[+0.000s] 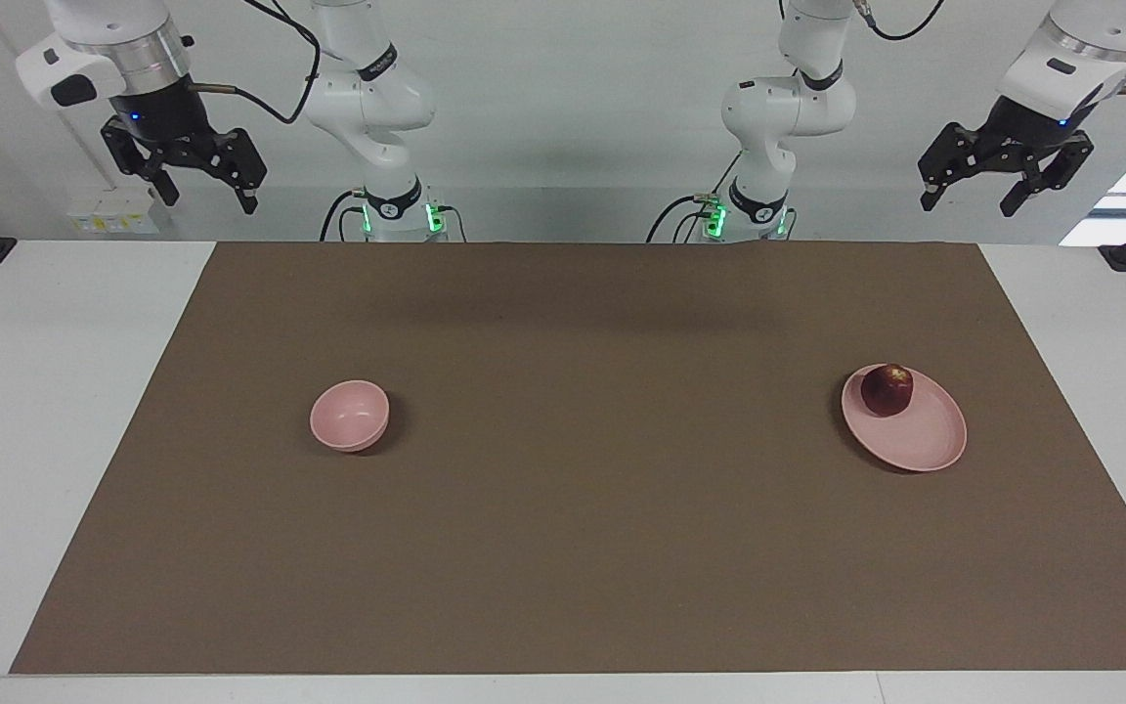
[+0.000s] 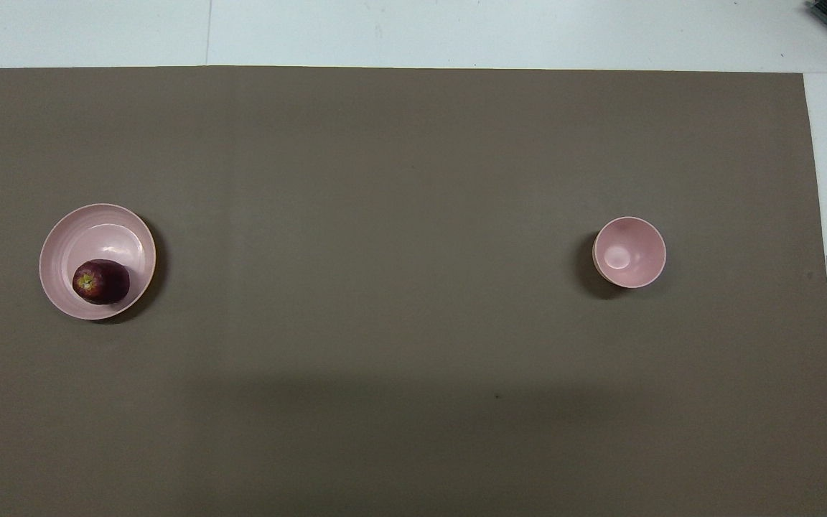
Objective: Move apple from plate to bowl
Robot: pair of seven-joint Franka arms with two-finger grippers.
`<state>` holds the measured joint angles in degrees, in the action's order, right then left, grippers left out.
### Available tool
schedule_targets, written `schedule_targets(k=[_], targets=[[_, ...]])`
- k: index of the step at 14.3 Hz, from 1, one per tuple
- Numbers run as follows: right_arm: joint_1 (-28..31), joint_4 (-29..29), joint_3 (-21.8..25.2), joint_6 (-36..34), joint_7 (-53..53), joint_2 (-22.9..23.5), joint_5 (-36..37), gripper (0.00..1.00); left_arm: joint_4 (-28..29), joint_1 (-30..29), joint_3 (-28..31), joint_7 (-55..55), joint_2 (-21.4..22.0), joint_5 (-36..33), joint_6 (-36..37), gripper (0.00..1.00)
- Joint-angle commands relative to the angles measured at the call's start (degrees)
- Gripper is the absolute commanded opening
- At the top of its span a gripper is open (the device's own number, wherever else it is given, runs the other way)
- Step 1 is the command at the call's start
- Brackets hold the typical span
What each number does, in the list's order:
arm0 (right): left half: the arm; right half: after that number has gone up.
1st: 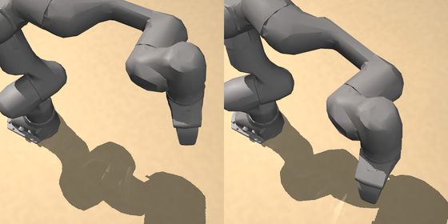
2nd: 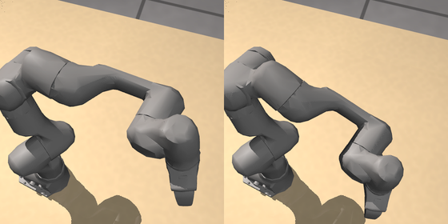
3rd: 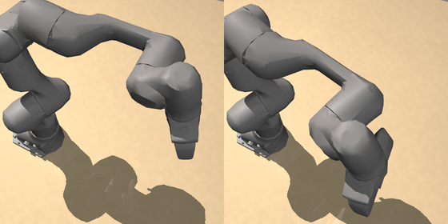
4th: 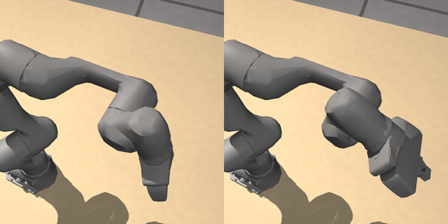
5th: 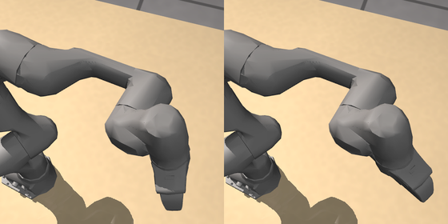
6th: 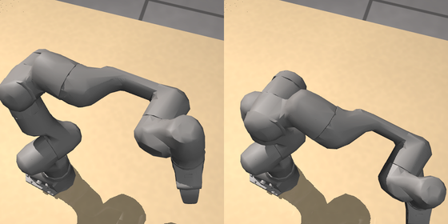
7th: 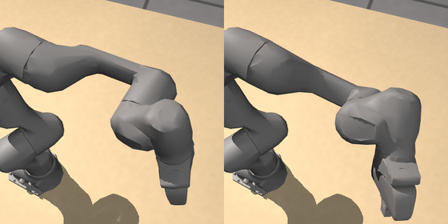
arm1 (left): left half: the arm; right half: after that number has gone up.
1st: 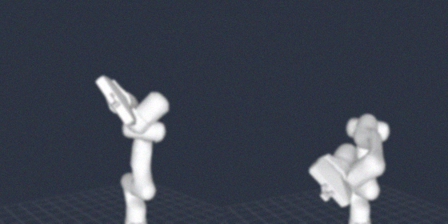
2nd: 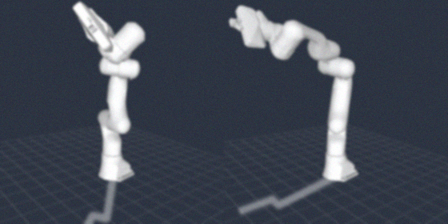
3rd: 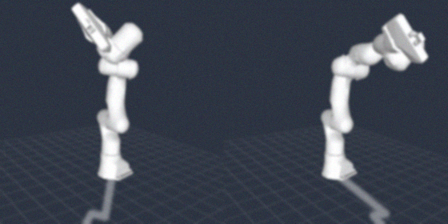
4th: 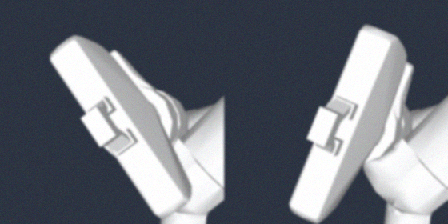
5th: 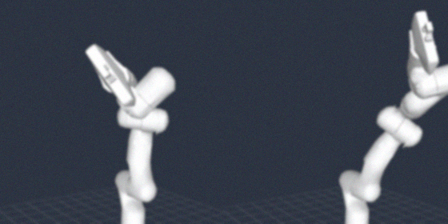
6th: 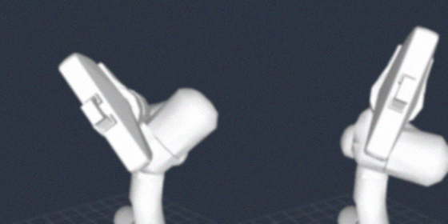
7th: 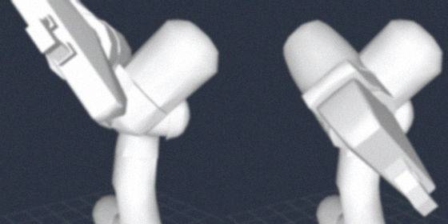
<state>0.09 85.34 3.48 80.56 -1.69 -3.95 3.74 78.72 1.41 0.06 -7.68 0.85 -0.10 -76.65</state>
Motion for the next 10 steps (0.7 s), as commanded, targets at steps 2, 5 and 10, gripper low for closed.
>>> schedule_targets(k=[2,5,10], targets=[[0.2,1.1,0.3,-0.6,1.1,-1.2,-1.8,1.0,1.2,1.1,0.5,0.6,0.8,-1.1,-0.5,1.0],[0.0,1.1,0.8,0.1,-0.9,-1.1,-5.2,1.0,1.2,1.1,0.4,0.8,0.8,-1.0,-0.5,1.0],[-0.3,1.1,1.0,0.5,-1.3,-1.1,-2.5,1.0,1.3,0.8,0.4,1.3,0.9,-1.0,-0.6,1.0]])
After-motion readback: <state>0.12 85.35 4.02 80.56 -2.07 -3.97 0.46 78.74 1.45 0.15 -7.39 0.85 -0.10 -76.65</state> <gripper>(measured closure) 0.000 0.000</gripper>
